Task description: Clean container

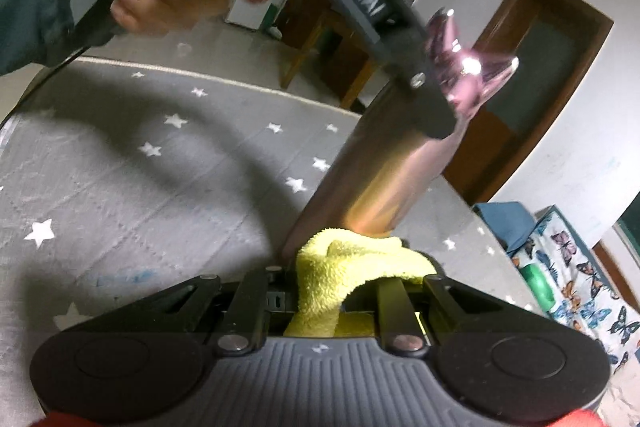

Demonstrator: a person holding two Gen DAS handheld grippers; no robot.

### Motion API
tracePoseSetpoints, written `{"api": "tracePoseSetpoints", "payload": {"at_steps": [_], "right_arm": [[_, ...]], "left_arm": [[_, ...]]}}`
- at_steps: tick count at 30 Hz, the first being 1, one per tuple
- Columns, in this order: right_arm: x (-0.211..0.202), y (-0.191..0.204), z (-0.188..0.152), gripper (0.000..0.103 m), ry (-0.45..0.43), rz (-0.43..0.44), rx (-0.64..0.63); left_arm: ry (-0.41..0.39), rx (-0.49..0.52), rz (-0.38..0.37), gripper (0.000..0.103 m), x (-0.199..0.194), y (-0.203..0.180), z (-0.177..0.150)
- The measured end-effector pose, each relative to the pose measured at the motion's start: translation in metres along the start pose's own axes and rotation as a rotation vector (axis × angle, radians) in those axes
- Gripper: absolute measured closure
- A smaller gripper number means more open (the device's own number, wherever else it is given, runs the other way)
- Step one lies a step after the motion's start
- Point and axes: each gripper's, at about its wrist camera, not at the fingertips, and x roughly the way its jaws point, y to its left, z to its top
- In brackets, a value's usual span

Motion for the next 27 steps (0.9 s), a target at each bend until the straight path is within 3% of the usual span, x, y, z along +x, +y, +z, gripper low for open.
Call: {"api": "tracePoseSetpoints", "payload": {"at_steps": [6,12,18,23,27], "right_arm": [[-0.002,0.001,0.002,0.089,-0.003,-0.001,0.017],[-0.016,-0.014,0.015,0.089,-0.055,-0.052,0.011],[-0.033,-0.025,0.029,0.089,-0.127,-0.092,0.001],[-0.032,-0.029,0.031,0.090,-0.148,-0.095,0.020],[-0.023,-0.029,0.026,0.089,-0.130,-0.078,0.041]], "left_arm": [[-0.027,-0.029,0.014,0.030,-0.006,0.000,0.003],[-0.047,-0.062,0.005,0.029,-0.006,-0.001,0.009],[-0.052,-0.083,0.004,0.035,0.001,0.002,0.013],[-0.052,-0.122,0.023,0.050,0.004,0.006,0.014],[-0.059,-0.135,0.031,0.051,0.004,0.008,0.013]]}}
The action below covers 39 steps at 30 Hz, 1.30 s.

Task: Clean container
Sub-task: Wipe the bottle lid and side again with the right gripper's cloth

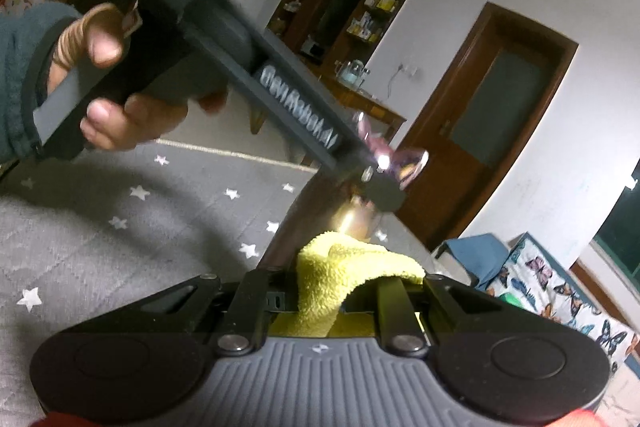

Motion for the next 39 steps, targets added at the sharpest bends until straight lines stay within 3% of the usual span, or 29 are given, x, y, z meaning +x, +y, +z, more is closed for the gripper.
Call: {"api": "tracePoseSetpoints", "payload": {"at_steps": [7,12,28,39], "right_arm": [[0.018,0.022,-0.026,0.089,0.100,0.072,0.013],[0.018,0.036,-0.030,0.089,0.120,0.102,0.005],[-0.005,-0.006,0.013,0.089,-0.036,-0.041,-0.027],[0.024,0.018,-0.020,0.089,0.090,0.045,0.000]], "left_arm": [[-0.016,0.000,0.015,0.051,0.000,-0.006,-0.003],[-0.020,-0.006,0.020,0.051,-0.001,-0.007,-0.004],[-0.009,0.007,0.013,0.050,-0.001,-0.003,-0.002],[0.003,0.011,0.007,0.049,-0.001,-0.006,-0.002]]}}
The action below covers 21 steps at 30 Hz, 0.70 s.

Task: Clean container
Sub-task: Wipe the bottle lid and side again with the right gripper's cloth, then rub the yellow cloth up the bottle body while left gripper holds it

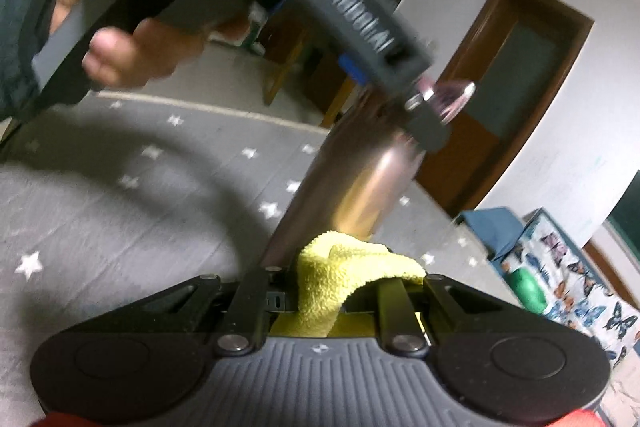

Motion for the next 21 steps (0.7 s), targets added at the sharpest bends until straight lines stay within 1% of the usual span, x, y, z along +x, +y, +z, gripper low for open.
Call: {"api": "tracePoseSetpoints", "payload": {"at_steps": [1,3,6,8,9,10,14,16,18,19,21], "right_arm": [[-0.001,0.001,-0.001,0.089,0.003,0.005,0.005],[-0.002,0.003,-0.003,0.089,0.007,0.013,0.015],[-0.005,0.003,-0.003,0.089,0.007,0.011,0.029],[-0.006,0.003,-0.003,0.089,0.007,0.009,0.033],[-0.007,0.002,-0.003,0.089,0.007,0.007,0.034],[-0.009,0.002,-0.003,0.089,0.008,0.006,0.036],[-0.011,0.001,-0.003,0.089,0.008,0.004,0.039],[-0.011,0.002,-0.003,0.089,0.007,0.004,0.039],[-0.011,0.001,-0.003,0.089,0.005,0.005,0.044],[-0.012,0.001,-0.003,0.089,0.005,0.005,0.046],[-0.014,0.000,-0.004,0.089,0.003,0.005,0.050]], "left_arm": [[0.003,0.004,0.004,0.049,0.001,-0.002,0.000],[0.010,0.011,0.013,0.044,0.002,-0.005,0.000],[0.027,0.045,0.029,0.042,0.005,-0.012,-0.002],[0.036,0.063,0.033,0.031,0.006,-0.017,-0.005],[0.032,0.071,0.039,0.028,0.005,-0.019,-0.005],[0.029,0.077,0.049,0.020,0.006,-0.021,-0.006],[0.006,0.111,0.065,0.006,0.007,-0.028,-0.009],[0.012,0.120,0.076,0.006,0.010,-0.031,-0.011],[0.023,0.099,0.088,0.006,0.012,-0.031,-0.013],[0.013,0.084,0.095,0.001,0.011,-0.030,-0.014],[-0.012,0.057,0.102,0.000,0.008,-0.028,-0.016]]}}
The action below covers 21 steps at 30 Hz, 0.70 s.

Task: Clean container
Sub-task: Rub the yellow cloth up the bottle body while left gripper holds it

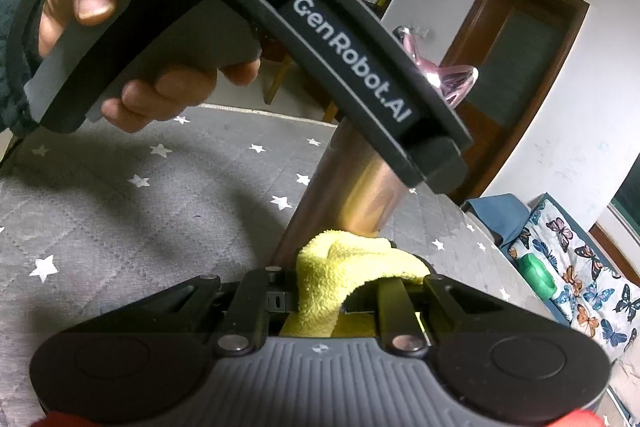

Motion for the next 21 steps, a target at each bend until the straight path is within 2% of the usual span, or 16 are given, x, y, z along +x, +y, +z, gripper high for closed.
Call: {"api": "tracePoseSetpoints", "payload": {"at_steps": [5,8,14,19,21], "right_arm": [[-0.001,-0.002,-0.001,0.089,-0.002,0.000,0.010],[-0.001,-0.003,0.000,0.089,-0.003,-0.001,0.014],[-0.001,-0.002,0.000,0.089,-0.002,-0.002,0.013],[-0.002,-0.003,0.000,0.089,0.000,-0.002,0.015],[-0.002,-0.003,0.000,0.089,0.000,-0.002,0.017]], "left_arm": [[-0.024,-0.096,-0.056,0.000,-0.010,0.013,-0.001],[-0.045,-0.097,-0.074,0.000,-0.016,0.014,-0.003],[-0.084,-0.056,-0.022,0.000,-0.020,0.006,-0.003],[-0.038,-0.109,-0.072,0.000,-0.010,0.008,-0.002],[-0.024,-0.118,-0.054,0.000,-0.006,0.006,-0.002]]}}
